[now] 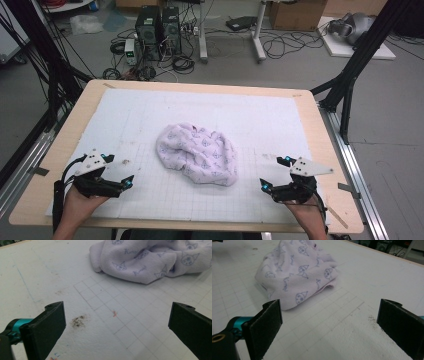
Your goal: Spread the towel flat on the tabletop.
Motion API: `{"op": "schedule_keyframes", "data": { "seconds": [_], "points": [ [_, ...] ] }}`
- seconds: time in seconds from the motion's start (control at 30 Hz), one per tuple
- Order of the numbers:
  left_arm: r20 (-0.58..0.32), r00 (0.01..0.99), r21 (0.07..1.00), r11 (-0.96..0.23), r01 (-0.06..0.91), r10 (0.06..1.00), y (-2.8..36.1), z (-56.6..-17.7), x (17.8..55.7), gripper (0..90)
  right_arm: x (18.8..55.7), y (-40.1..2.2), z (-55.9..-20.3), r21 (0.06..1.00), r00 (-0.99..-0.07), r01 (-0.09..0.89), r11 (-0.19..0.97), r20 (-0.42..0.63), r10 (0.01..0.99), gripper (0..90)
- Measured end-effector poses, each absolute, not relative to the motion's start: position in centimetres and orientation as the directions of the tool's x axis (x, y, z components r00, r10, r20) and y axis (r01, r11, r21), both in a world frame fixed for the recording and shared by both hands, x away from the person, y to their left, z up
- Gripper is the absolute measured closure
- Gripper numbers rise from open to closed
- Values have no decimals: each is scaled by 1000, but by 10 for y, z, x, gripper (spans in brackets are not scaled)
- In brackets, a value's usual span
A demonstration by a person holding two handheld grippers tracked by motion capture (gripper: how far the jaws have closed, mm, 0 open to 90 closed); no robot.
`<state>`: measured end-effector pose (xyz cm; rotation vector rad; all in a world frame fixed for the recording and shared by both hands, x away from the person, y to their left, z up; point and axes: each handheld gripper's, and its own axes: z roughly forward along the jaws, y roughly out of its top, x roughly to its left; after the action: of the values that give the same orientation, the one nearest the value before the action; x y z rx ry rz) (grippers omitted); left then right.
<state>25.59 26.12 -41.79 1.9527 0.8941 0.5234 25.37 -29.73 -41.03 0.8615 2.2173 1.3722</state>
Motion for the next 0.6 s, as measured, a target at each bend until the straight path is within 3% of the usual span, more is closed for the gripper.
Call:
{"op": "schedule_keyframes", "data": {
  "seconds": [0.37, 0.6],
  "points": [
    [18, 680, 872, -344, 349, 733, 245, -402, 261, 31, 269, -273, -398, 879, -779, 273, 392, -37, 625, 54],
    [24, 711, 868, -367, 334, 703, 234, -395, 277, 130, 295, -244, -389, 867, -807, 267, 421, -38, 590, 62]
  ]
}}
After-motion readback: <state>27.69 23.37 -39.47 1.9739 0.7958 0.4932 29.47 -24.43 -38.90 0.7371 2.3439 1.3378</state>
